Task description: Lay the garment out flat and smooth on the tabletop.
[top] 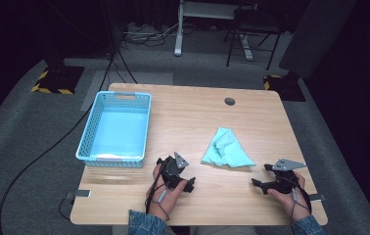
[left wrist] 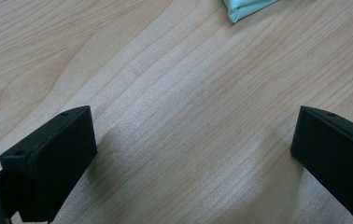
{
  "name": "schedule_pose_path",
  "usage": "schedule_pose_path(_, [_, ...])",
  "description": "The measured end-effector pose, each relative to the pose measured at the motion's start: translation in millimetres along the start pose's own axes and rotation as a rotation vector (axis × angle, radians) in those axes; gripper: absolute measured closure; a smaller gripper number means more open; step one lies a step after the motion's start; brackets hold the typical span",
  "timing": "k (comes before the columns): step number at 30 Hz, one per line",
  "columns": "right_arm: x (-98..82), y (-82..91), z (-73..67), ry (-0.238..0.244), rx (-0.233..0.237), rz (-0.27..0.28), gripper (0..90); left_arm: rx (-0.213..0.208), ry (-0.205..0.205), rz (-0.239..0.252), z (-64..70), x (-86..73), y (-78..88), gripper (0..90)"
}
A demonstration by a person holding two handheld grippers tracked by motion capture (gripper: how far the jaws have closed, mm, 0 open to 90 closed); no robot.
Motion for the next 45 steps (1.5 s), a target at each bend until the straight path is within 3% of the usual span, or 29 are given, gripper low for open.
schedule_pose_path(30, [0.0,-0.1,-0.1,0.008,0.003,-0.003,13.3,-0.002,0.005,-0.001,0.2,-0.4,0.2,0.1])
schedule_pose_path(36, [-0.5,1.4,0.6,-0.008,-0.006,0.004,18.3,-0.001,0.005,0.0,0.0,-0.5,0.3,0.2])
schedule_pose_path(39, [1.6,3.5,-0.9,0.0,-0.005,-0.012,20.3,0.0,0.007,0.0,0.1,-0.7,0.4,0.1])
schedule_pose_path(45, [16.1,13.0,-4.5,0.018,-0.008,0.008,21.8,0.002,0.004,-0.001,-0.3,-1.0,0.6,0.1])
Point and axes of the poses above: each handheld gripper's, and its own axes: y roughly backward along the jaws, x roughly out of its top, z roughly to its right, the point moved 4 cm from there along -y, roughly forward along the jaws, and after that the axes turned 11 degrees about -z, right-handed, at the moved point
